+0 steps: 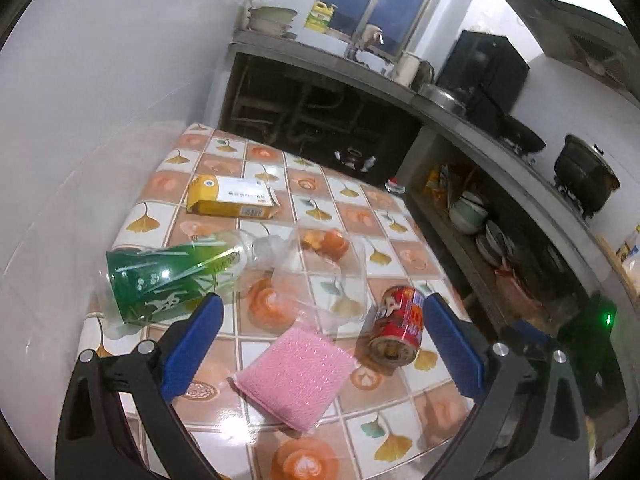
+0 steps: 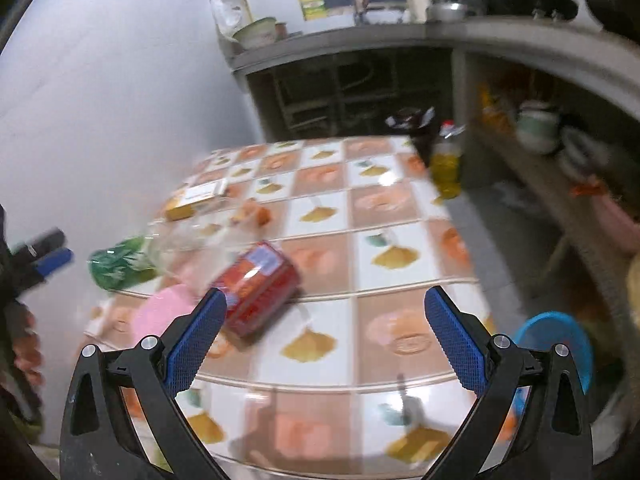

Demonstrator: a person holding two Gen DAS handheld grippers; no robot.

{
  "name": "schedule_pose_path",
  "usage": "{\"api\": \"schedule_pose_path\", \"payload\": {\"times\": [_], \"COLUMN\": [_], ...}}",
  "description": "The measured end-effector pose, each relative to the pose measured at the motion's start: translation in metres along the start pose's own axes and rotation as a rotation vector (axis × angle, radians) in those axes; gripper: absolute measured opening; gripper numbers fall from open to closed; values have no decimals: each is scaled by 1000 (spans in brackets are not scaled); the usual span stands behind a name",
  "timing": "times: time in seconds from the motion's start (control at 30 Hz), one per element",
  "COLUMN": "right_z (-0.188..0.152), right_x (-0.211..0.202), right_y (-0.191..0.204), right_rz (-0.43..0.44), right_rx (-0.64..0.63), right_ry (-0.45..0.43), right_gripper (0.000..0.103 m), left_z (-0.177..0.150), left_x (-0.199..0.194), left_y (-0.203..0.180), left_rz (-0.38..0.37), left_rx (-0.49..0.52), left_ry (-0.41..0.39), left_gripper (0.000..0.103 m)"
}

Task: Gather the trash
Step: 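Move both tools back over the table toward the red can, then close the right tool on the red can while the left tool reaches the pink sponge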

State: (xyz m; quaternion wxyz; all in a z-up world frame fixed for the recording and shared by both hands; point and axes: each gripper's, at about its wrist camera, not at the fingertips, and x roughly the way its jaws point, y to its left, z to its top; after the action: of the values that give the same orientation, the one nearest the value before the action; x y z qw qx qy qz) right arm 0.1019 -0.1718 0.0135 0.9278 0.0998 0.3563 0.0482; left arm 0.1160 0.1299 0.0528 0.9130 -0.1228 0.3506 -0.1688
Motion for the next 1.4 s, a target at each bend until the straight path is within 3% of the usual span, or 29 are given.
{"api": "schedule_pose_path", "payload": {"times": [0.17,0.33,0.47,0.77,0.9,1.13,1.4], "right_z": [6,10,12,20,19,16,13], "right_x": [21,40,56,95,111,133,143], "right_y": [-4,-7,-6,3,5,4,1], "right_rz": [157,245,318,327,314,293,294], "right_rx": [143,283,375,498,526,561,586], "right_ry": [132,230,286,398,437,476,500], "right_gripper": [95,95,95,95,94,87,76], "left_z": [-21,-49,-65,-63,-61,-62,-60], "left_x": [23,46,68,106,125,136,129], "left_y": [-16,-42,-48,-18,-3,-1,-3], "left_rz": [-87,-11,10,2,-2,-36,-66], "left_rx": [167,421,541,461,408,360,226], "left_ry": [106,131,173,251,335,392,464], "left_gripper": [98,98,98,98,98,97,86]}}
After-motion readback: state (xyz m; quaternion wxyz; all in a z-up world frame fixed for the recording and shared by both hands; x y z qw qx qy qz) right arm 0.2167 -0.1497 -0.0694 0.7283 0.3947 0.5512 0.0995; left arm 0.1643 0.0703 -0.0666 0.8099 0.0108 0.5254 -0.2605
